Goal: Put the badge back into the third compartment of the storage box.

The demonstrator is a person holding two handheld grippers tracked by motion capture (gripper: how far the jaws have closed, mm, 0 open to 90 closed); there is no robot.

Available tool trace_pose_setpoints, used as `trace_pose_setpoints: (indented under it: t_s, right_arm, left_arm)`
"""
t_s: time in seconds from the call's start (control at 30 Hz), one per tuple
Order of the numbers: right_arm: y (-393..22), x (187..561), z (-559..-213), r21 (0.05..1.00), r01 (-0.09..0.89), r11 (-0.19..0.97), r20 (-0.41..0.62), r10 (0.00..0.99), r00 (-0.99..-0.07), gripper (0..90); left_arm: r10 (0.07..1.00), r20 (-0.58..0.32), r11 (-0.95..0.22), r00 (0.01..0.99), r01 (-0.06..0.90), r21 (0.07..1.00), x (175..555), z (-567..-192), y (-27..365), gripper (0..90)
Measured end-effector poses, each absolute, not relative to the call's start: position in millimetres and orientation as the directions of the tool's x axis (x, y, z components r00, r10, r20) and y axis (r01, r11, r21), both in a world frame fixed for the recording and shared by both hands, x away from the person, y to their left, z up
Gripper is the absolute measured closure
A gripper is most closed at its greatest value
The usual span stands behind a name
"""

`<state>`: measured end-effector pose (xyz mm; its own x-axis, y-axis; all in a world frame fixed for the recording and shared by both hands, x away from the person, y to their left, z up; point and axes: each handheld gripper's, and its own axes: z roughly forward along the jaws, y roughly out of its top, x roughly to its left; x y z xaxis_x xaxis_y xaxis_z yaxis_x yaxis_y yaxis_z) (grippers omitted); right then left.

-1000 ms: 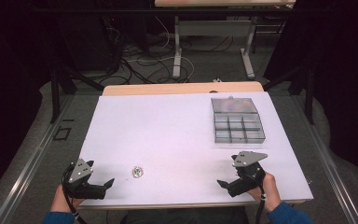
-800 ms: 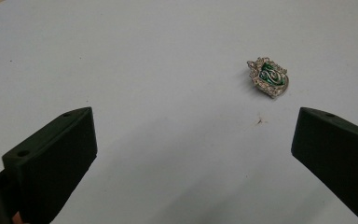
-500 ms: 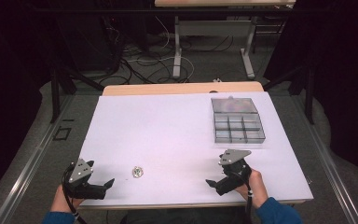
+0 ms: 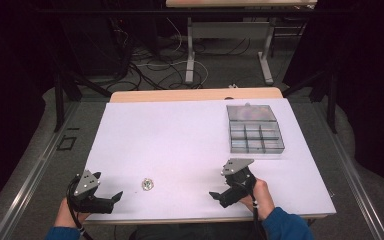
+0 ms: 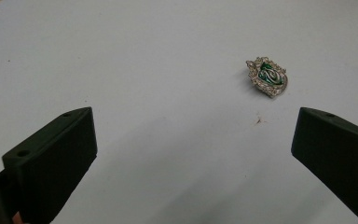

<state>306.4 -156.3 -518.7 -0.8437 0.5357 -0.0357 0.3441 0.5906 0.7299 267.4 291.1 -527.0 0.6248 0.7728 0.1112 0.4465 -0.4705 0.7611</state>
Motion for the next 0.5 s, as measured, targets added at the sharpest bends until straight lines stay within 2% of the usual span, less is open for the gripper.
trace_pose_setpoints:
  t_s: [0.5]
  right_arm:
    - [-128,314,-525,0.716,0.329,0.615,-0.026,0.495,-0.868,0.0]
  left_arm:
    - [0.771,0.111,-0.472,0.626,0.447,0.76,267,-527,291,0.2]
